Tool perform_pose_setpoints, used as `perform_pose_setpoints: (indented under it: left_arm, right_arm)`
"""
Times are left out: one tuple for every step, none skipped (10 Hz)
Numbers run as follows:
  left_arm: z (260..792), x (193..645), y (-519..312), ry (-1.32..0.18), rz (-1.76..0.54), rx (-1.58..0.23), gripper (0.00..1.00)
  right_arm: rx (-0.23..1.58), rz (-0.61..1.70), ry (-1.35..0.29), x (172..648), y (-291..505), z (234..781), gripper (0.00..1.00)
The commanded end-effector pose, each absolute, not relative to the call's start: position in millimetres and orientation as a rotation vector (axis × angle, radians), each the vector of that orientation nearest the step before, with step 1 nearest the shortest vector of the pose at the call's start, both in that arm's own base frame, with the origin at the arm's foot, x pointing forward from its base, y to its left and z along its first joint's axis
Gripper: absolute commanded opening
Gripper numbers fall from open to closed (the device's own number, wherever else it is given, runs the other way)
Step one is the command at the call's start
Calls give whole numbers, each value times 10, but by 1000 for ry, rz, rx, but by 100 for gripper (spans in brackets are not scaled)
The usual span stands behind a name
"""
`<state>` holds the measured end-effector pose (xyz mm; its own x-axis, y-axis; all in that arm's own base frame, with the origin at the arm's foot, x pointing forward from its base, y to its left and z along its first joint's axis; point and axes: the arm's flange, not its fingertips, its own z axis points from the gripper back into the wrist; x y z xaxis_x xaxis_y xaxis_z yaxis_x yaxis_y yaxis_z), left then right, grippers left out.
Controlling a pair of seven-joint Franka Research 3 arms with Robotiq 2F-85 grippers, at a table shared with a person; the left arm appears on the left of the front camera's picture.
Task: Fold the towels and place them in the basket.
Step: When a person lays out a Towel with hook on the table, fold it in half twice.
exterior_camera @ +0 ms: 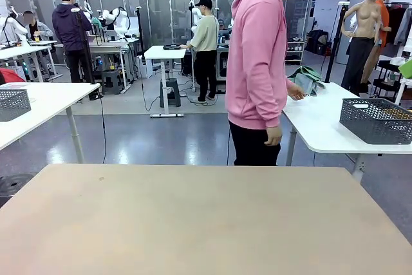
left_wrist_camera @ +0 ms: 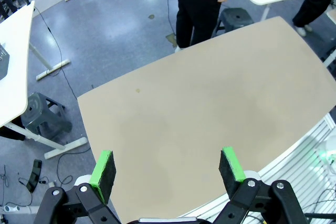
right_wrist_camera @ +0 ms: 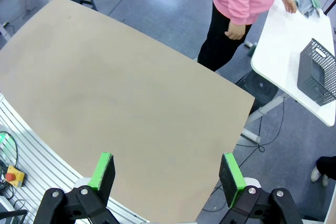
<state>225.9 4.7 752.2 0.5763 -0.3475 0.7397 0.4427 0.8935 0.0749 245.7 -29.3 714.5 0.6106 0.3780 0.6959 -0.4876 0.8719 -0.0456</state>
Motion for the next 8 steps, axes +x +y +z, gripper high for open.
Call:
perform_pose_setpoints:
  left_arm:
    - [7532,2241,46,-841,-466,-124,100]
    - [7532,2241,46,-841,-466,-124,100]
    - [7532,2241,46,-841,-466,-124,100]
    - [7532,2241,46,-841,-466,-124,100]
    - [7532,2241,46,-841,-466,-124,100]
    - [7532,2241,46,-841,-466,-124,100]
    - [7532,2241,46,-841,-466,-124,100]
    - [7532,2241,46,-841,-466,-124,100]
  right_arm:
    - [155,503,-759,2448,-303,7150,100]
    - [155,503,-759,2448,-303,7150,100]
    - [155,503,-759,2448,-303,7150,100]
    - [155,503,-759,2448,-303,7150,100]
    - [155,503,-759,2448,-303,7150,100]
    - [155,503,-759,2448,-303,7150,100]
    - [155,503,-759,2448,-303,7150,100]
    - [155,503,-759,2448,-303,7150,100]
